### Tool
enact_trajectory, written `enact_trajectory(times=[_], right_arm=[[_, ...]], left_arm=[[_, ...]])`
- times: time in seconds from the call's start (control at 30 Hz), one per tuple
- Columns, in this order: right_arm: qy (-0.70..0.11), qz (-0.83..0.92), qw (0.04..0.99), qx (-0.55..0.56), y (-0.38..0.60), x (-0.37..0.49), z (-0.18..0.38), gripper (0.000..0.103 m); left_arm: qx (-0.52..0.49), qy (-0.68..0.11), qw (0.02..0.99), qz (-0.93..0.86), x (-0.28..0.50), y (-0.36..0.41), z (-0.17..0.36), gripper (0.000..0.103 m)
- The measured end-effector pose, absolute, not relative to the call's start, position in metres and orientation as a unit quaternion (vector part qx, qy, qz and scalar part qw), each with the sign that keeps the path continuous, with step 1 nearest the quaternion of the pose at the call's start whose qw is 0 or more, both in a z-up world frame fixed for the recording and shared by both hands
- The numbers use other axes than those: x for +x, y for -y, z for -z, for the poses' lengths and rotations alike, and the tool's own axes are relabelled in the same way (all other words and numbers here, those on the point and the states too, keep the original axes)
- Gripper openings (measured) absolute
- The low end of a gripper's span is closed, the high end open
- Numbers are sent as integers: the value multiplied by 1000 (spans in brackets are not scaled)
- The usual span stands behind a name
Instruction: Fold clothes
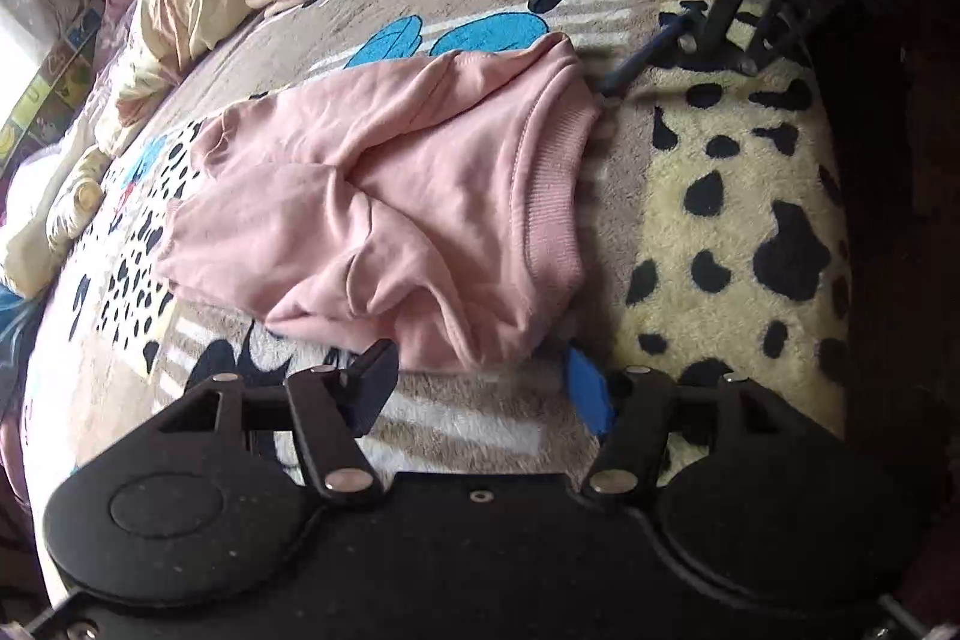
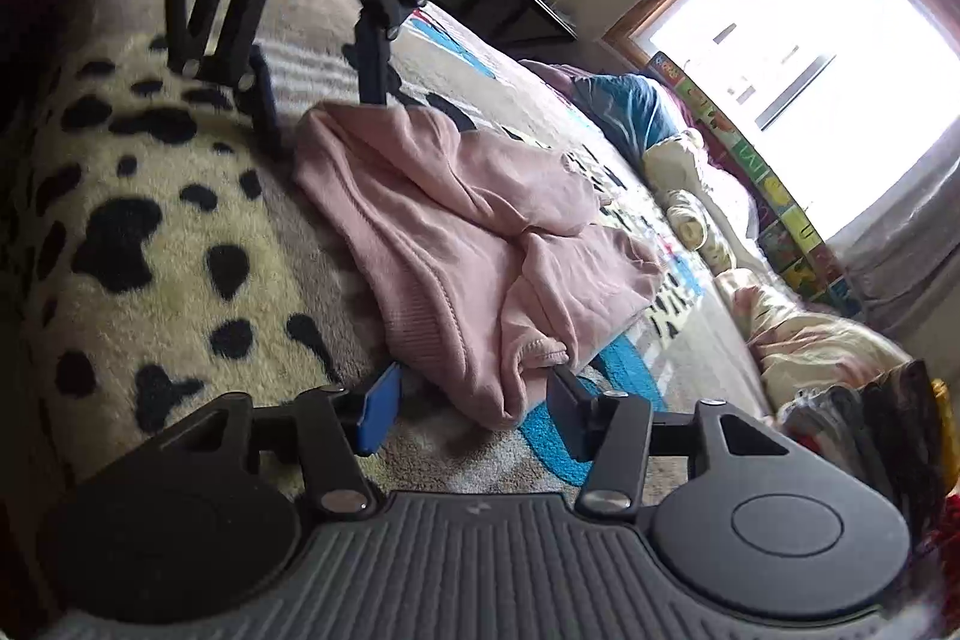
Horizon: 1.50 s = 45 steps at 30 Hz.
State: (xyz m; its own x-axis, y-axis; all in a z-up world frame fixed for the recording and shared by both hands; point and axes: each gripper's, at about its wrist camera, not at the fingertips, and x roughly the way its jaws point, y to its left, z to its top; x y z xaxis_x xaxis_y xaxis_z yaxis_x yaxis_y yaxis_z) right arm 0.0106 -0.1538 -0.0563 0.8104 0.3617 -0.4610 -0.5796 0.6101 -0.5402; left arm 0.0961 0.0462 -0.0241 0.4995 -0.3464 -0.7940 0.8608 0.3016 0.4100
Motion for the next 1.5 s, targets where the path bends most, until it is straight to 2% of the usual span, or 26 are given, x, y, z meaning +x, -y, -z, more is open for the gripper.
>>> enact_trajectory(times=[0.07,0.13,0.17,0.2,0.27,0.4,0.47,0.6,0.87,0.97,1.03,1.07,1.13,1.17,1.27,1.33,1.43,1.5], right_arm=[[-157,-274,906,-282,162,21,33,43],[-166,-283,916,-230,164,44,18,43],[-175,-289,919,-204,162,61,13,42],[-185,-295,919,-185,159,78,12,41],[-212,-307,914,-160,145,118,13,40],[-282,-328,894,-122,113,189,24,38],[-326,-324,879,-129,96,212,36,38],[-324,-334,865,-187,77,213,38,38],[-313,-329,877,-158,87,213,30,38],[-293,-309,897,-113,104,212,13,42],[-276,-300,907,-107,119,202,2,42],[-264,-298,910,-117,127,193,-3,43],[-240,-295,914,-144,144,171,-8,44],[-228,-293,914,-166,152,157,-8,46],[-189,-290,904,-251,171,106,3,50],[-165,-300,881,-326,181,68,20,54],[-146,-306,842,-421,188,29,50,55],[-135,-296,818,-474,189,14,71,55]], left_arm=[[335,-289,813,378,100,-53,15,58],[232,-277,865,348,104,-60,7,42],[180,-269,886,331,106,-64,2,27],[128,-261,904,314,108,-67,-2,19],[111,-255,914,294,114,-50,6,11],[61,-303,928,210,119,-52,40,8],[-42,-301,935,183,107,-71,61,7],[-51,-288,942,163,92,-68,60,7],[-103,-293,939,148,68,-84,61,8],[-109,-300,937,146,57,-95,50,9],[-84,-298,939,147,49,-99,43,10],[-54,-298,941,151,46,-97,40,15],[13,-294,942,164,39,-92,35,37],[48,-287,941,171,35,-88,32,53],[172,-245,932,203,26,-71,28,58],[289,-210,906,227,20,-57,33,59],[481,-154,827,248,12,-39,59,60],[557,-132,777,262,10,-36,79,60]])
